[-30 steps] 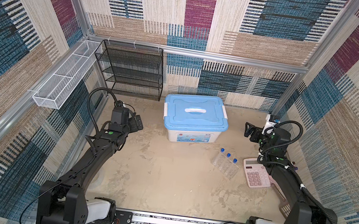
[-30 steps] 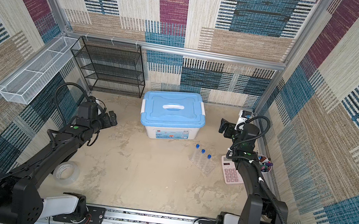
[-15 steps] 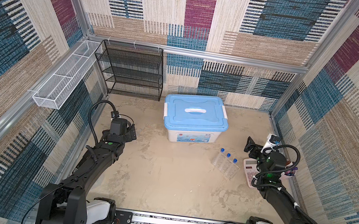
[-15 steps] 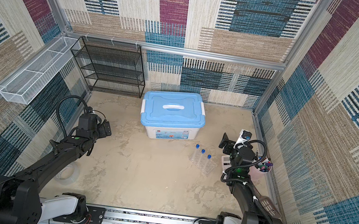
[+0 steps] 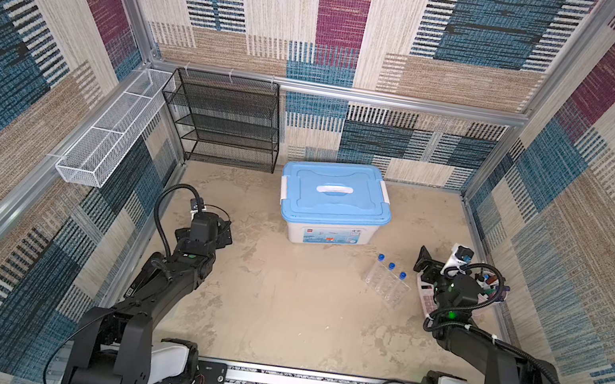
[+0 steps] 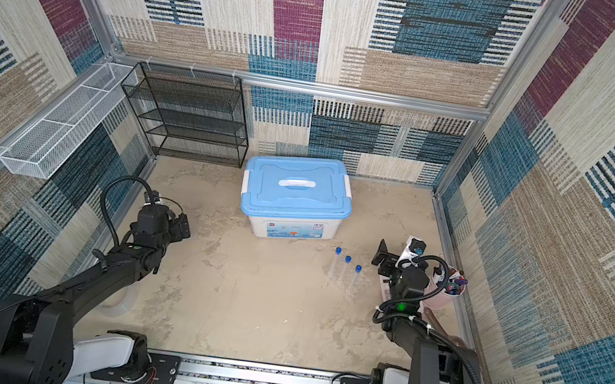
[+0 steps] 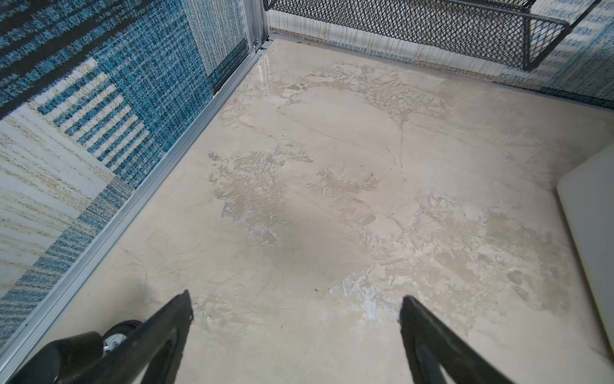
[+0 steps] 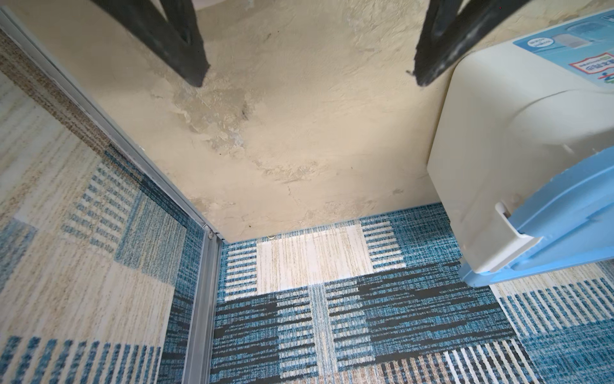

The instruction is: Organize the chemistry lab equipment

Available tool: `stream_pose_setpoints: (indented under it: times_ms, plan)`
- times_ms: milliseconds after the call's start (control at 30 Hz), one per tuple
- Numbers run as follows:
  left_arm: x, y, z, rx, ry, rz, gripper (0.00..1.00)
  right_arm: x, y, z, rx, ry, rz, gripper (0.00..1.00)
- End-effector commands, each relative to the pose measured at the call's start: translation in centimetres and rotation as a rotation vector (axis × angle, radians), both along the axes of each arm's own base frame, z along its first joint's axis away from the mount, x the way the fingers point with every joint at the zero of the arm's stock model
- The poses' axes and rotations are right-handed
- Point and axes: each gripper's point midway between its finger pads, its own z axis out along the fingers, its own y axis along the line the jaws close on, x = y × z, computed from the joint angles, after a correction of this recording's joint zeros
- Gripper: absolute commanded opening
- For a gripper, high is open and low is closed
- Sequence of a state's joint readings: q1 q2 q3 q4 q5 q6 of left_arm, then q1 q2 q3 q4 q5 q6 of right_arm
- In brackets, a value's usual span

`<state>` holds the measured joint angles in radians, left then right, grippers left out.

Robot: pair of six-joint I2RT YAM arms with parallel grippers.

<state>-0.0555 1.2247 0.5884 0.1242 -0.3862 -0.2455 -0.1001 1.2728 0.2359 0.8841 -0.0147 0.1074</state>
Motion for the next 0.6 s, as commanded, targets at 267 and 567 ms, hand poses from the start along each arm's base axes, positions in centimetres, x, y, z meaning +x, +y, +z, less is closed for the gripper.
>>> stream_pose_setpoints:
  times_ms: [267, 567]
  plan:
    - [1.1, 0.6, 0.0, 0.058, -0.064, 0.009, 0.99, 0.9, 0.2, 1.1, -0.029, -0.096, 0.016, 0.99]
    - [2.0, 0.8, -1.3, 0.101, -0.051, 0.004, 0.99, 1.5, 1.2, 0.7, -0.048, -0.095, 0.083, 0.99]
